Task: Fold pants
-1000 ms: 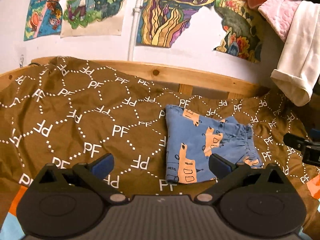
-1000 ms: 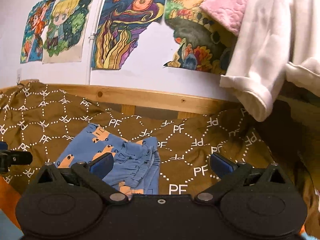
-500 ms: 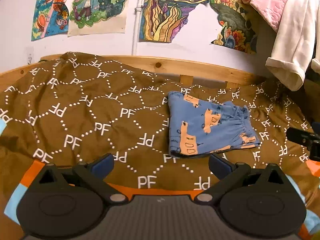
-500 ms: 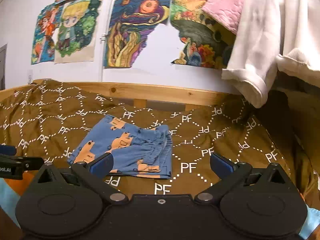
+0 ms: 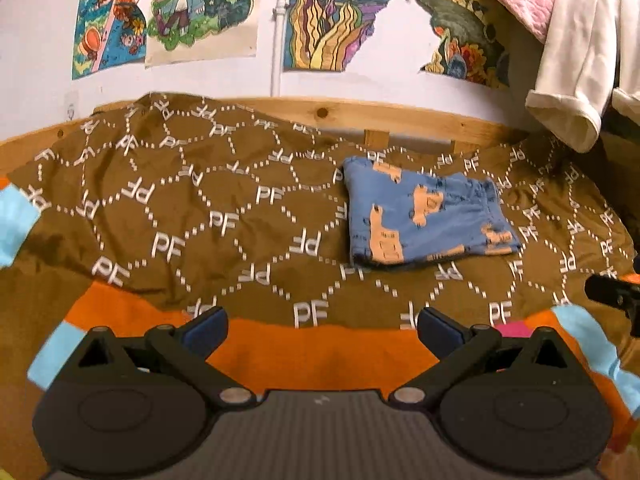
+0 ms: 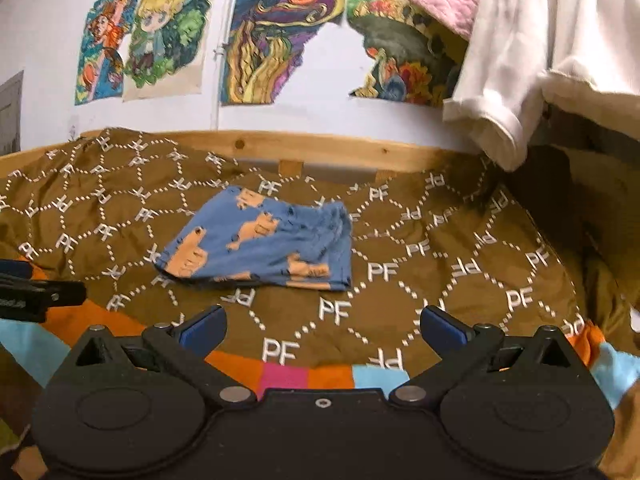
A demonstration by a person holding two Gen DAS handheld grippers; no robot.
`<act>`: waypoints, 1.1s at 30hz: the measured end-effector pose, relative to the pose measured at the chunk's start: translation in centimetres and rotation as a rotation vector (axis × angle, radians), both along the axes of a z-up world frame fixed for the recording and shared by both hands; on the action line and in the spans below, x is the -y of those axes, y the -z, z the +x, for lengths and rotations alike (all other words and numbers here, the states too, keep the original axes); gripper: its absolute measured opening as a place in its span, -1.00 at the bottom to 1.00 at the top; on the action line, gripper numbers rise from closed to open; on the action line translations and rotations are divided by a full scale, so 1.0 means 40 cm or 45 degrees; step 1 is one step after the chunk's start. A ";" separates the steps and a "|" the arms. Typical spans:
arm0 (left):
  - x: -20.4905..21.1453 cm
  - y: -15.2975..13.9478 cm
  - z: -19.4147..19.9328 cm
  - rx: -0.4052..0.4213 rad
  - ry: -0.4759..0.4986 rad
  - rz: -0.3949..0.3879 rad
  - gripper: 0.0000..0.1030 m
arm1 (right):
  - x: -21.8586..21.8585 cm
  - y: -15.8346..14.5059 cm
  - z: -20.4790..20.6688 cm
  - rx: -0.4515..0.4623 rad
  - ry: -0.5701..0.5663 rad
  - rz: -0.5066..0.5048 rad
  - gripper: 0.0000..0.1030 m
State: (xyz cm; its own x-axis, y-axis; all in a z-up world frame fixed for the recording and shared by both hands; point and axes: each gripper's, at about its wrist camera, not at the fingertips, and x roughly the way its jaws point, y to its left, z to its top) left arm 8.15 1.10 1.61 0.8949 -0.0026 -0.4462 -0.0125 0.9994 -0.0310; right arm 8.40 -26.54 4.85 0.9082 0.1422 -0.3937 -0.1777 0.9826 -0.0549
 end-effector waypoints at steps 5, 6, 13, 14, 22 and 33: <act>0.003 0.025 -0.016 -0.047 0.002 0.015 0.99 | 0.011 0.015 0.005 -0.043 0.027 0.009 0.99; 0.002 0.028 -0.018 -0.050 0.000 0.014 0.99 | 0.011 0.017 0.003 -0.046 0.026 0.011 0.99; -0.009 0.030 -0.021 -0.052 -0.022 0.010 0.99 | -0.002 0.027 0.003 -0.078 -0.020 0.012 0.99; -0.010 0.029 -0.022 -0.050 -0.024 0.012 0.99 | -0.004 0.028 0.003 -0.081 -0.026 0.012 0.99; -0.019 0.028 -0.019 -0.042 -0.033 0.016 0.99 | -0.011 0.029 0.001 -0.082 -0.039 0.025 0.99; -0.022 0.028 -0.019 -0.038 -0.042 0.022 0.99 | -0.014 0.025 -0.007 -0.035 -0.025 0.027 0.99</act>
